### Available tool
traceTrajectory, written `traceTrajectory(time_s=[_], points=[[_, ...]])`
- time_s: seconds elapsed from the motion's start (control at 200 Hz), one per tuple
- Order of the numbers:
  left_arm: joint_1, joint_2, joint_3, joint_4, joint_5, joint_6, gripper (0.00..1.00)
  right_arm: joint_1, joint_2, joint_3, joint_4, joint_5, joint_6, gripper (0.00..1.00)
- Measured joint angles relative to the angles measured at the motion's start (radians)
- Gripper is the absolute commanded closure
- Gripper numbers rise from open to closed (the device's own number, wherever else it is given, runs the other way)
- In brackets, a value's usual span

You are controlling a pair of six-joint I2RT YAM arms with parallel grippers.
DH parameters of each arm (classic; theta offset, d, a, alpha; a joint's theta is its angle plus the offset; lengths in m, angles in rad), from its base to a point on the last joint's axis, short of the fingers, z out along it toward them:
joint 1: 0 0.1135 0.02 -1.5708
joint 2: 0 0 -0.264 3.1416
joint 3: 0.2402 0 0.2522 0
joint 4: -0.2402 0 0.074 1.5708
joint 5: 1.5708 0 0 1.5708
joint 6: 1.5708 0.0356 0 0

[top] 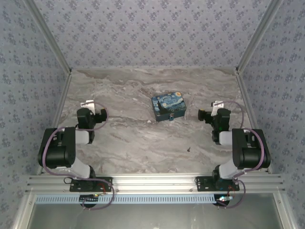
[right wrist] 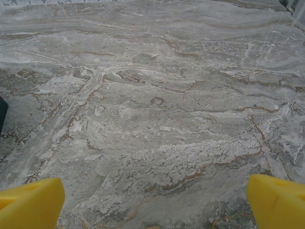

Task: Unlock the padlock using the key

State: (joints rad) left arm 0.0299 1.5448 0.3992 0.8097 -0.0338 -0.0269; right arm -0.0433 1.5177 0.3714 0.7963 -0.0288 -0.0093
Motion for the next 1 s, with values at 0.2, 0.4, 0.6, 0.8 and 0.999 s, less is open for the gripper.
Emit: traceTrajectory(time_s=[0.2, 0.4, 0.6, 0.8, 0.999], points=[[0.0, 0.0, 0.0, 0.0, 0.0, 0.0, 0.01, 0.0, 0.0, 0.0, 0.0, 0.0, 0.0, 0.0], [0.0, 0.0, 0.0, 0.0, 0.0, 0.0, 0.01, 0.0, 0.0, 0.0, 0.0, 0.0, 0.0, 0.0], [0.0, 0.0, 0.0, 0.0, 0.0, 0.0, 0.01, -0.001, 0.0, 0.0, 0.0, 0.0, 0.0, 0.0], [-0.007, -0.014, 0.0, -0.014, -0.009, 0.0, 0.01, -0.001, 0.0, 0.0, -0.001, 0.0, 0.0, 0.0], [-0.077, -0.209, 0.0, -0.121, -0.065, 0.019, 0.01, -0.009, -0.106, 0.071, -0.192, -0.001, 0.001, 0.0]])
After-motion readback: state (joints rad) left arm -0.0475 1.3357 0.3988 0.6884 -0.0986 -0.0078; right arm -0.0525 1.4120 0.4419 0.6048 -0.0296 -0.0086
